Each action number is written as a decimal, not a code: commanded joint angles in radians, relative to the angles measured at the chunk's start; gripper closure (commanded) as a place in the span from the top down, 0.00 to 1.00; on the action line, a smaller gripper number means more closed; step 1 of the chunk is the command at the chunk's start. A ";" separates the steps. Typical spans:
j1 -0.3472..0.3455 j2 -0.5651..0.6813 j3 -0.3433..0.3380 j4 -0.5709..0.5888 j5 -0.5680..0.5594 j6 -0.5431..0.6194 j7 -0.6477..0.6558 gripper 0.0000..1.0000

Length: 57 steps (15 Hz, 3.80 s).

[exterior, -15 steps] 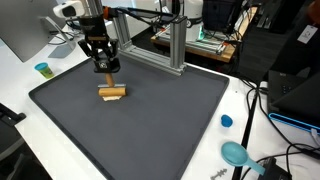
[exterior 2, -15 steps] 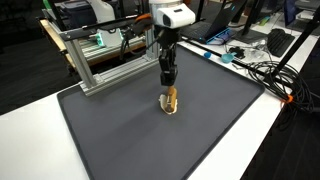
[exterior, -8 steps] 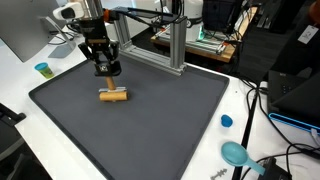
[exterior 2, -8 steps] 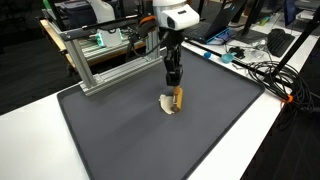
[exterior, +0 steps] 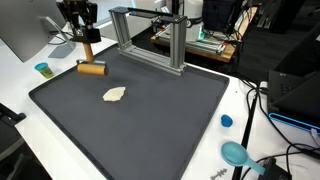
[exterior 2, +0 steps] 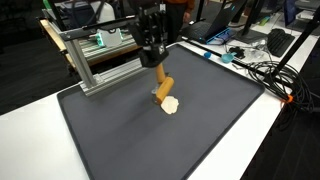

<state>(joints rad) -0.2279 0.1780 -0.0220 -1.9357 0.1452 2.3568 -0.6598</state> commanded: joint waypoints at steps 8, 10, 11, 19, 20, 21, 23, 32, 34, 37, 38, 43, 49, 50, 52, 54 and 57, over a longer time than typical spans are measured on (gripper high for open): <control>0.087 -0.412 -0.108 -0.363 -0.097 -0.123 0.119 0.22; 0.110 -0.457 -0.112 -0.403 -0.101 -0.124 0.129 0.47; 0.110 -0.451 -0.117 -0.399 -0.100 -0.123 0.128 0.47; 0.082 -0.494 -0.077 -0.397 -0.244 -0.151 0.309 0.22; 0.077 -0.532 -0.061 -0.403 -0.302 -0.175 0.375 0.22; 0.076 -0.573 -0.045 -0.402 -0.340 -0.219 0.451 0.22; 0.092 -0.662 -0.017 -0.406 -0.351 -0.328 0.549 0.22; 0.239 -0.825 0.072 -0.390 -0.221 -0.555 0.658 0.47; 0.238 -0.823 0.069 -0.392 -0.220 -0.555 0.658 0.47; 0.236 -0.818 0.066 -0.393 -0.219 -0.555 0.658 0.47; 0.236 -0.818 0.066 -0.393 -0.219 -0.555 0.658 0.47; 0.231 -0.811 0.052 -0.367 -0.119 -0.481 0.740 0.22; 0.169 -0.749 0.057 -0.405 -0.213 -0.356 0.762 0.22; 0.156 -0.746 0.062 -0.412 -0.242 -0.353 0.768 0.22; 0.147 -0.750 0.062 -0.434 -0.306 -0.353 0.748 0.22; 0.148 -0.749 0.059 -0.456 -0.335 -0.367 0.746 0.22; 0.173 -0.753 0.052 -0.484 -0.313 -0.406 0.719 0.22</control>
<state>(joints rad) -0.0745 -0.5521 0.0356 -2.3963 -0.1630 1.9850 0.0810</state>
